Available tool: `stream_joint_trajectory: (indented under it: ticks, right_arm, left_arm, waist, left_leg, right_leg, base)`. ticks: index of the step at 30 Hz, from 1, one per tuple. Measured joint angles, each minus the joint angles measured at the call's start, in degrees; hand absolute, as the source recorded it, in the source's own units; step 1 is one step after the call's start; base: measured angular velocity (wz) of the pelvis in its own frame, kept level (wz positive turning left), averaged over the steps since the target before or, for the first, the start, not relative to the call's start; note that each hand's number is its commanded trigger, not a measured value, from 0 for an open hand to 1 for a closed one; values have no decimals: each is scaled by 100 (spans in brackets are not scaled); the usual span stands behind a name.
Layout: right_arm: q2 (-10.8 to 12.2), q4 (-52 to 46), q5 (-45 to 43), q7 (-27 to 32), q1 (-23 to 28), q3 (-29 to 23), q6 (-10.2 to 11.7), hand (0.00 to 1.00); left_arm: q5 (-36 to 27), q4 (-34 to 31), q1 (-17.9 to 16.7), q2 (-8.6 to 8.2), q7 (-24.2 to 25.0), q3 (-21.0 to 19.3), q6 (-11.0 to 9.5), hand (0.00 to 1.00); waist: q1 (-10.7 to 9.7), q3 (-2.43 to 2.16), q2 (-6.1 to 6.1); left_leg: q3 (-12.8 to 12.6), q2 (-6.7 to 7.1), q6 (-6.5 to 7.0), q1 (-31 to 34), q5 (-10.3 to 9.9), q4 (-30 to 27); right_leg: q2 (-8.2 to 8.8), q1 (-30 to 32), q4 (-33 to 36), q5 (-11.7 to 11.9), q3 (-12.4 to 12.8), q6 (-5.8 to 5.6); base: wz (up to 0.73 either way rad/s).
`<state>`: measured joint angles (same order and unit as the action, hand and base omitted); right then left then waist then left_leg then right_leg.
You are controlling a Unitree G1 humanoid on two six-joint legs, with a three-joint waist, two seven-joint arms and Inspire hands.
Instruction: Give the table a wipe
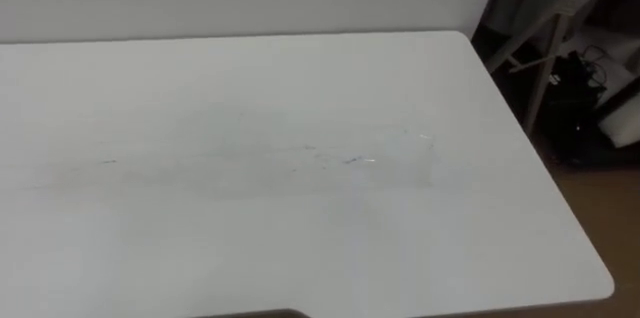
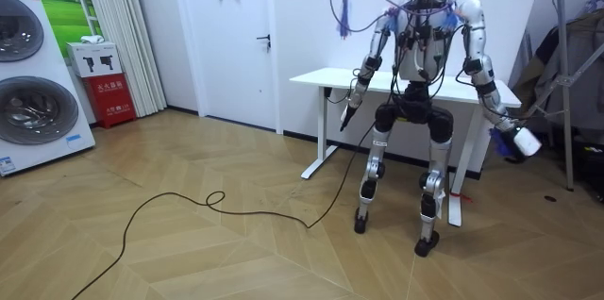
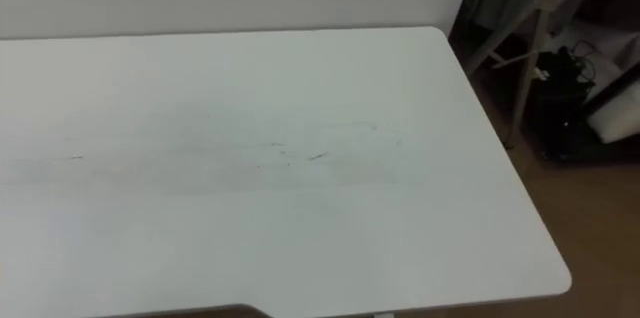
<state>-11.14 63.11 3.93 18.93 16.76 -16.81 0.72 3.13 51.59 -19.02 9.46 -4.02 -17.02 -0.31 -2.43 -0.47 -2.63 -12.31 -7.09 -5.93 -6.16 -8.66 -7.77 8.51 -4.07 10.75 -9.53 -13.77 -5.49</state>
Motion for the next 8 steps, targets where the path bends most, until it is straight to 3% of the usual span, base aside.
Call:
stream_joint_trajectory:
  ticks: [8]
  right_arm:
    - [273, 205, -477, -645, -531, 686, -30, 0]
  left_arm:
    - [34, 490, 187, -181, -209, 401, -3, 0]
  waist:
    - [131, 15, 123]
  left_leg:
    - [60, 3, 2, -41, -1, 0]
  right_leg:
    - [0, -100, -20, 12, -51, 1]
  base:
    - [4]
